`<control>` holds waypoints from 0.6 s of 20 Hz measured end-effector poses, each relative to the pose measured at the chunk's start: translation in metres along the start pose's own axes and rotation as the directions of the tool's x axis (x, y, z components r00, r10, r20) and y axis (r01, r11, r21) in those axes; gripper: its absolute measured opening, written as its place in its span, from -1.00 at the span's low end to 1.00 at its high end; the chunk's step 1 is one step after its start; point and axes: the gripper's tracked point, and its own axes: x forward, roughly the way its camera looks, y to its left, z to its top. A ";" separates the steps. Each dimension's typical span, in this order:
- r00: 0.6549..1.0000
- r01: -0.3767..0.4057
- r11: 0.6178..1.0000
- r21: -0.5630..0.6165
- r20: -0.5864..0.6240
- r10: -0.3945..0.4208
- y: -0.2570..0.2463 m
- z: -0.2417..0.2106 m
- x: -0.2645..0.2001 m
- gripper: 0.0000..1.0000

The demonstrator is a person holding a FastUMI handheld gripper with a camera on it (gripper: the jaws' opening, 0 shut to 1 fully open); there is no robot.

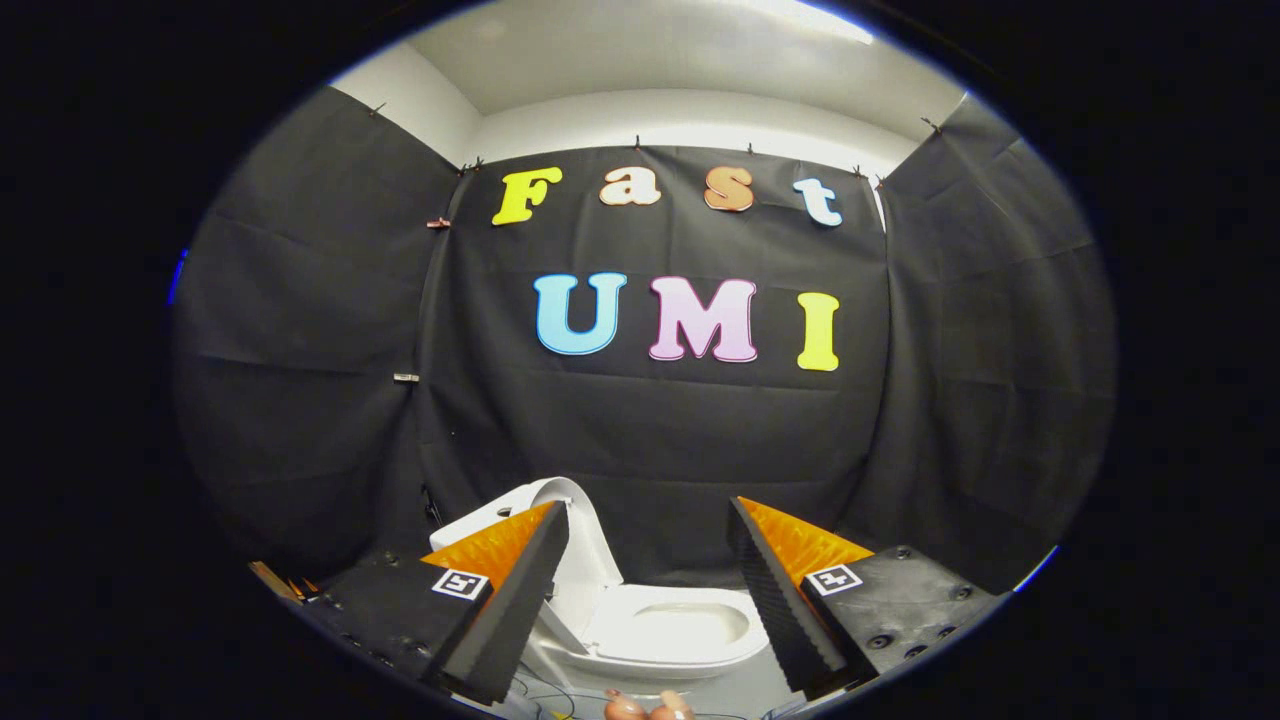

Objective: Open the toilet lid.

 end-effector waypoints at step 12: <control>0.999 0.034 0.999 0.036 0.023 -0.035 -0.024 0.010 -0.016 1.00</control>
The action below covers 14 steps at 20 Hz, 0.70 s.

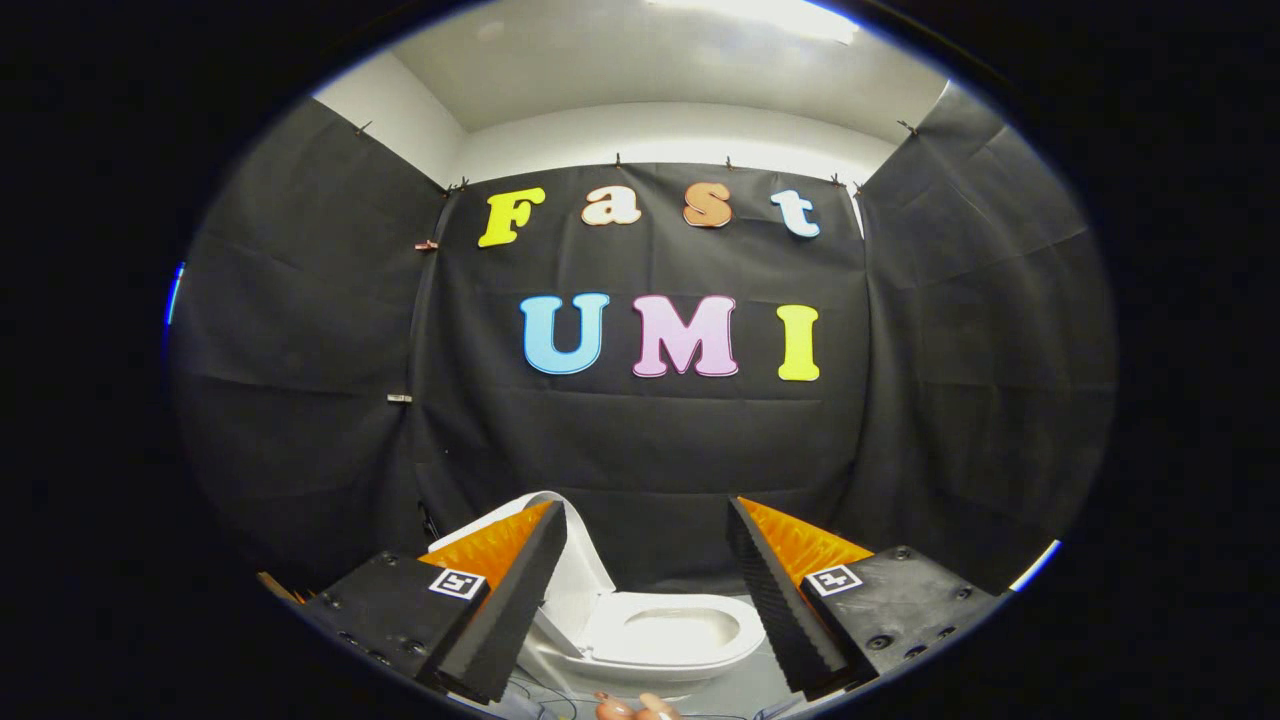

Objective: Open the toilet lid.

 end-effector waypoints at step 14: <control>1.000 0.007 1.000 0.012 -0.007 -0.007 0.002 -0.004 0.002 1.00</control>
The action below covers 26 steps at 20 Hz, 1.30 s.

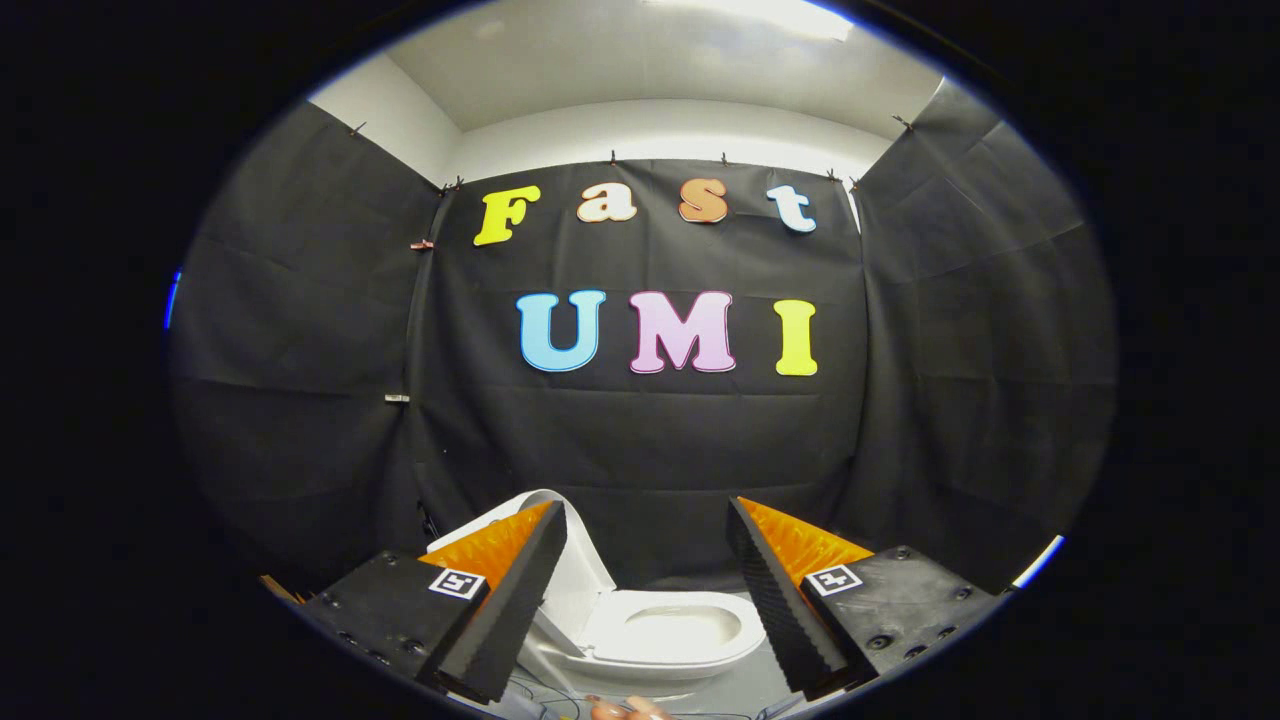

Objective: Open the toilet lid.

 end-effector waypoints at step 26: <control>1.000 0.002 1.000 -0.005 0.014 -0.002 0.004 0.002 0.000 1.00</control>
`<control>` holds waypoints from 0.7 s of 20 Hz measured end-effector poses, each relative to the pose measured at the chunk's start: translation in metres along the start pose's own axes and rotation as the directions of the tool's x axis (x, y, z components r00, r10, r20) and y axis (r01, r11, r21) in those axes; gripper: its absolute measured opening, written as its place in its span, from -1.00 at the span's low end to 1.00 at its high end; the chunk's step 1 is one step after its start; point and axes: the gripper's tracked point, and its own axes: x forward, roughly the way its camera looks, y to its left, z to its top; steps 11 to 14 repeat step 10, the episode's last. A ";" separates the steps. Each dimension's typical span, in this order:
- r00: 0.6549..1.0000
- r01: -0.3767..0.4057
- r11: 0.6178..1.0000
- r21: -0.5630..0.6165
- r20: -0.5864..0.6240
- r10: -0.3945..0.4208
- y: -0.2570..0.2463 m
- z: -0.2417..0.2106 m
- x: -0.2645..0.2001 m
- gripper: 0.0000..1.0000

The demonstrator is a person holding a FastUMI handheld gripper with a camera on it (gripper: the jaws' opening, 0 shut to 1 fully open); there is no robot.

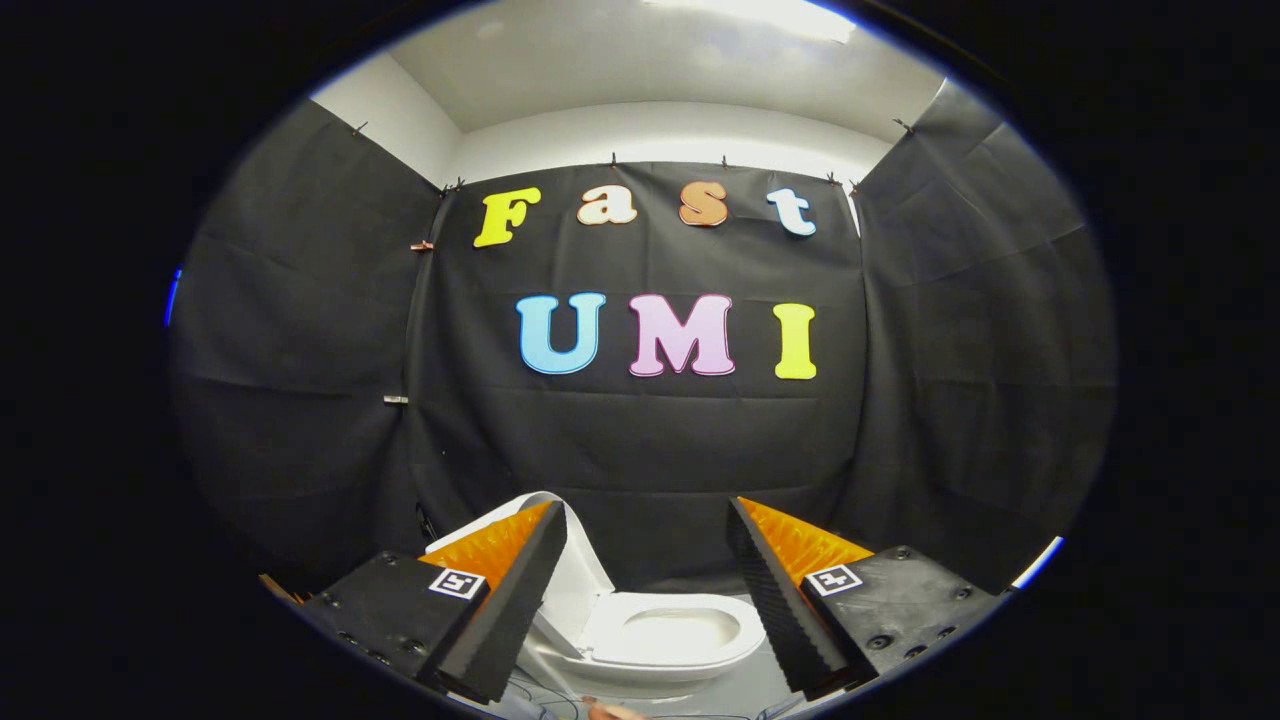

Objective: Open the toilet lid.

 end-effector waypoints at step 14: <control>1.000 -0.001 1.000 0.003 -0.003 0.001 -0.001 -0.002 0.001 1.00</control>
